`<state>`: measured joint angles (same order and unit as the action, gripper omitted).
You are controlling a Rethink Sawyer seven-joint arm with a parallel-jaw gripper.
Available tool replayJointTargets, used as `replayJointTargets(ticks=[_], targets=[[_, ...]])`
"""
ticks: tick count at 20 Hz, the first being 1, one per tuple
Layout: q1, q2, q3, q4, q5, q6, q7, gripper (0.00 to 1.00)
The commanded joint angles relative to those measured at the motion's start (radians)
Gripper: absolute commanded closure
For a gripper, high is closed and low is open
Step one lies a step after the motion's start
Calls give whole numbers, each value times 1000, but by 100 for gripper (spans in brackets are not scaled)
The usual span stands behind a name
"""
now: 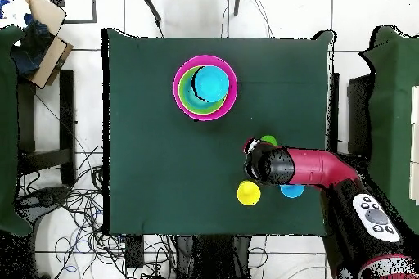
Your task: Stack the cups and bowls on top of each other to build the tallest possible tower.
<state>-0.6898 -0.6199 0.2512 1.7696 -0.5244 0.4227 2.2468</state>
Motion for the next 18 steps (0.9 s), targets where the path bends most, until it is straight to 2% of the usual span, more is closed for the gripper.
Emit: replayJointTargets(ticks=[1,7,14,18], targets=[[29,-3,57,-17,-13,130,-120,100],[9,-8,83,-3,5,166,-140,100],[-96,44,201,-20,99,319,-230,100],[-97,5,246,-38,162,448,-222,100]])
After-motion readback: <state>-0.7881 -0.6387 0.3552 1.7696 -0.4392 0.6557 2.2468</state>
